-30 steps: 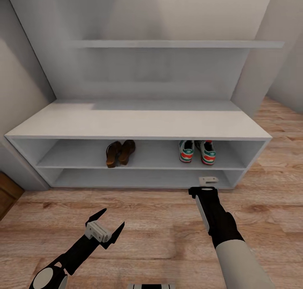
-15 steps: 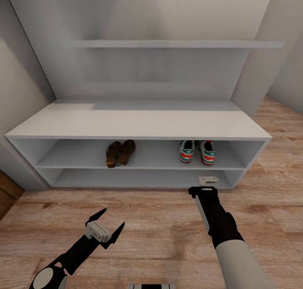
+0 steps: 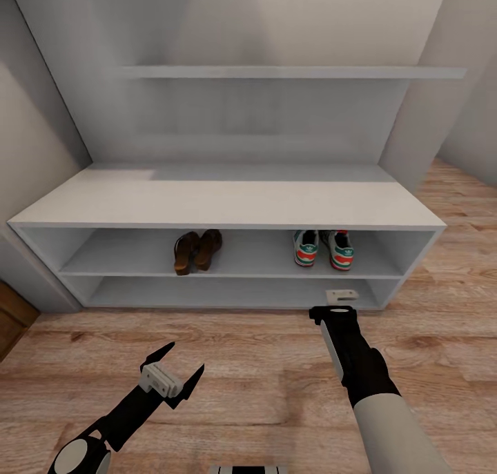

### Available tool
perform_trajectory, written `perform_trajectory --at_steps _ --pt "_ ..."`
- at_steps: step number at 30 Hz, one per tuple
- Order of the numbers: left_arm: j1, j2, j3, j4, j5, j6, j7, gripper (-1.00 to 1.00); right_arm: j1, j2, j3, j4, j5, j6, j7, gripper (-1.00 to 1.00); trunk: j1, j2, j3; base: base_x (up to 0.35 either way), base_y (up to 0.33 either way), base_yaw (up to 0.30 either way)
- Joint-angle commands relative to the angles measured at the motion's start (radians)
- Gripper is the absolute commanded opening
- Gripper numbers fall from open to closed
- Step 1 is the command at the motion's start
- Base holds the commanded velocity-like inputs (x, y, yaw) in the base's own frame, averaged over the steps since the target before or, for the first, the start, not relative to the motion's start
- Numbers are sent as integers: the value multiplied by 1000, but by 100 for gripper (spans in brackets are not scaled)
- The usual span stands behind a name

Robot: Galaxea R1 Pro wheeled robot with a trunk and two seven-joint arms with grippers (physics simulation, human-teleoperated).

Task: Pick up the two gym shoes and the two sandals from the corridor floor and place them onto the hallstand (shoe rack) in the corridor, making sure they are on the rack and not on the floor. Arrange them so the two gym shoes are next to each other and the two sandals are next to each other.

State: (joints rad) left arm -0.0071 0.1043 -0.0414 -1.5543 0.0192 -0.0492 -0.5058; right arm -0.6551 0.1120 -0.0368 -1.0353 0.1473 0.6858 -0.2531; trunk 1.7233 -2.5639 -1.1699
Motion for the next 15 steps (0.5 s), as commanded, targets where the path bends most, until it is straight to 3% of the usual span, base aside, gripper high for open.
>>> perform_trajectory --at_steps 1,15 --pt "0 0 0 0 0 0 0 100 0 0 0 0 0 0 0 100 0 0 0 0 0 0" --pt "0 0 0 0 -1 0 1 100 0 0 0 -1 0 0 0 100 0 0 0 0 0 0"
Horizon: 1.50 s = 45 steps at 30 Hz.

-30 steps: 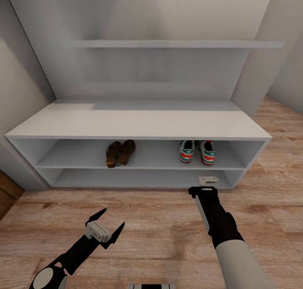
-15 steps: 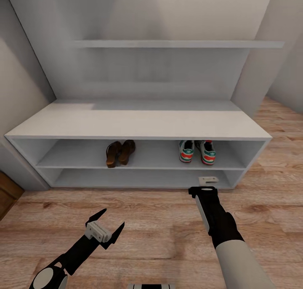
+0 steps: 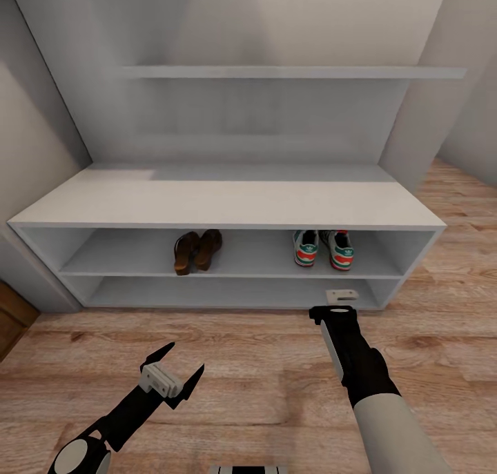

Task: Pick up the two gym shoes and the two sandals from the corridor floor and place them onto the hallstand (shoe rack) in the corridor, making sure they are on the rack and not on the floor. Arrange them so the two gym shoes are next to each other and the two sandals are next to each other.

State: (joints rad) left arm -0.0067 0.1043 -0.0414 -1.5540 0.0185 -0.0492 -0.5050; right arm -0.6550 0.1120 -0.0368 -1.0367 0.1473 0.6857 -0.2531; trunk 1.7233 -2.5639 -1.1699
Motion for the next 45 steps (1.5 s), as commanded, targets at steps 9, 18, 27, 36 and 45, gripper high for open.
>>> perform_trajectory --at_steps 9,18,27,36,45 --pt "0 0 0 0 0 0 0 100 0 0 0 0 0 0 0 100 0 0 0 0 0 0" --pt "0 0 -1 0 -1 0 0 100 0 0 0 0 0 0 0 100 0 0 0 0 0 0" --pt "0 0 -1 1 -2 0 0 100 0 -1 0 -1 0 -2 0 100 0 0 0 0 0 0" --pt "0 0 -1 1 -2 0 0 100 2 -1 2 -7 1 -26 0 100 0 0 0 0 0 0" --pt "0 0 -1 2 -2 0 0 100 5 -1 3 -13 1 -62 0 100 0 0 0 0 0 0"
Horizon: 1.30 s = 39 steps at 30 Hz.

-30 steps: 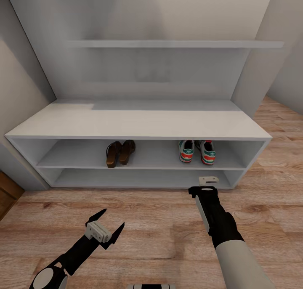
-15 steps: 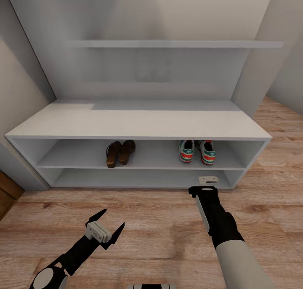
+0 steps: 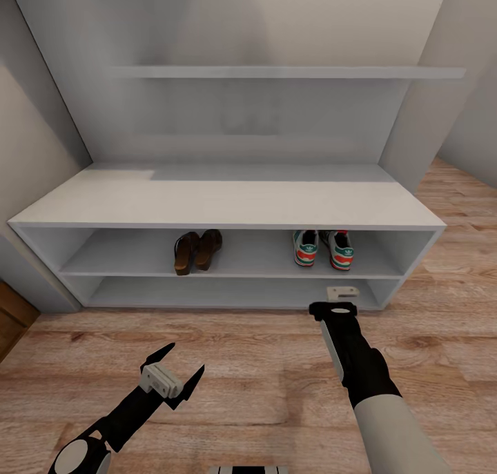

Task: Pick up the two gym shoes and the two sandals from the corridor floor and place them onto the hallstand (shoe rack) in the corridor, making sure they are on the rack and not on the floor. Arrange them so the two gym shoes are next to each other and the two sandals are next to each other.

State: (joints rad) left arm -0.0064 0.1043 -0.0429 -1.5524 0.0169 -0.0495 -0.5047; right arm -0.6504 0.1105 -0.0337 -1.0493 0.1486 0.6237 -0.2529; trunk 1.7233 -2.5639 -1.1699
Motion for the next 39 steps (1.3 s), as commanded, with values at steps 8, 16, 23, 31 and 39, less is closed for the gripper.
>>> perform_trajectory --at_steps 8,16,23,31,39 --pt "0 0 0 0 0 0 0 100 1 0 0 -2 0 -13 -1 100 0 0 0 0 0 0" --pt "0 0 1 0 0 0 0 100 1 0 -1 -3 0 -17 0 100 0 0 0 0 0 0" --pt "-1 0 1 0 0 0 0 100 2 0 -1 -5 0 -19 0 100 0 0 0 0 0 0" --pt "0 0 1 0 0 0 0 100 3 0 0 -6 0 -20 -1 100 0 0 0 0 0 0" --pt "-1 0 1 1 -1 0 0 100 8 1 2 -5 0 -22 -2 100 0 0 0 0 0 0"
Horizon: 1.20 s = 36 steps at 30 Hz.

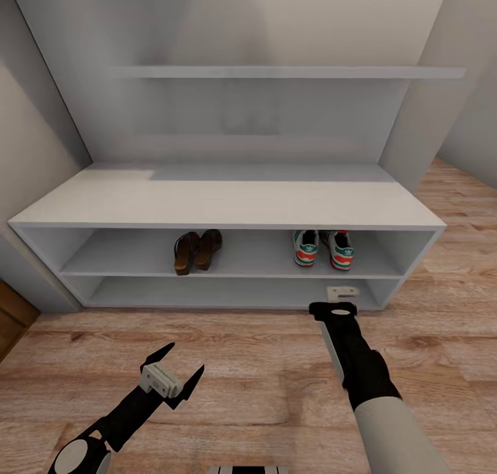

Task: Pick up the two gym shoes and the two sandals from the corridor floor and place them onto the hallstand (shoe rack) in the corridor, making sure they are on the rack and not on the floor. Arrange them so the two gym shoes are next to each other and the two sandals are next to each other.

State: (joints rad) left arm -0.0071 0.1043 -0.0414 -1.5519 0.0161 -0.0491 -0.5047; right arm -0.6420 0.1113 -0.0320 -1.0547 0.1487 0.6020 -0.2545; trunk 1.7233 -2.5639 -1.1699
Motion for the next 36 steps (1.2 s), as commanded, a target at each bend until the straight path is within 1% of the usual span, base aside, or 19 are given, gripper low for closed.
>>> perform_trajectory --at_steps 1,8,13,15,16,17,18,20,21,22,23,24,25,27,29,32,34,35,36 --pt "0 0 0 0 0 0 0 100 0 0 0 0 0 0 0 100 0 0 0 0 0 0" --pt "0 0 0 2 -1 0 1 100 24 0 1 0 5 -11 2 100 0 0 0 0 0 0" --pt "0 -1 1 6 -2 0 3 100 75 -3 2 -16 8 -41 11 100 0 0 0 0 0 0" --pt "-1 -2 2 11 -3 -1 4 100 139 -13 5 -48 10 -80 24 100 0 0 0 0 0 0" --pt "-1 -2 2 11 -3 -1 4 100 139 -13 5 -48 10 -80 24 100 0 0 0 0 0 0" --pt "-1 -2 2 15 -3 -1 4 100 173 -22 5 -69 11 -107 32 100 0 0 0 0 0 0" --pt "-1 -2 2 15 -3 -1 4 100 173 -22 5 -69 11 -107 32 100 0 0 0 0 0 0" --pt "-2 -4 3 26 -3 -1 5 100 242 -46 6 -109 10 -170 55 100 0 0 0 0 0 0" --pt "-2 -4 3 26 -3 -1 5 100 242 -46 6 -109 10 -170 55 100 0 0 0 0 0 0" --pt "-3 -4 4 32 -3 -1 6 100 277 -58 5 -126 8 -203 70 100 0 0 0 0 0 0" --pt "-3 -4 4 32 -3 -1 6 100 277 -58 5 -126 8 -203 70 100 0 0 0 0 0 0" --pt "-4 -5 4 37 -3 -1 6 100 311 -69 4 -139 7 -234 85 100 0 0 0 0 0 0" --pt "-4 -5 4 37 -3 -1 6 100 311 -69 4 -139 7 -234 85 100 0 0 0 0 0 0" --pt "-4 -6 4 43 -4 -1 6 100 342 -79 2 -149 6 -263 102 100 0 0 0 0 0 0" --pt "-6 -6 4 55 -4 -1 7 100 393 -94 -2 -161 4 -321 133 100 0 0 0 0 0 0" --pt "-6 -7 4 61 -4 -1 7 100 413 -99 -4 -164 3 -352 146 100 0 0 0 0 0 0" --pt "-7 -5 4 77 -4 -2 7 100 445 -107 -7 -160 3 -414 166 100 0 0 0 0 0 0" --pt "-7 -5 4 77 -4 -2 7 100 445 -107 -7 -160 3 -414 166 100 0 0 0 0 0 0" --pt "-7 -4 5 84 -4 -2 7 100 458 -110 -8 -155 3 -443 173 100 0 0 0 0 0 0"
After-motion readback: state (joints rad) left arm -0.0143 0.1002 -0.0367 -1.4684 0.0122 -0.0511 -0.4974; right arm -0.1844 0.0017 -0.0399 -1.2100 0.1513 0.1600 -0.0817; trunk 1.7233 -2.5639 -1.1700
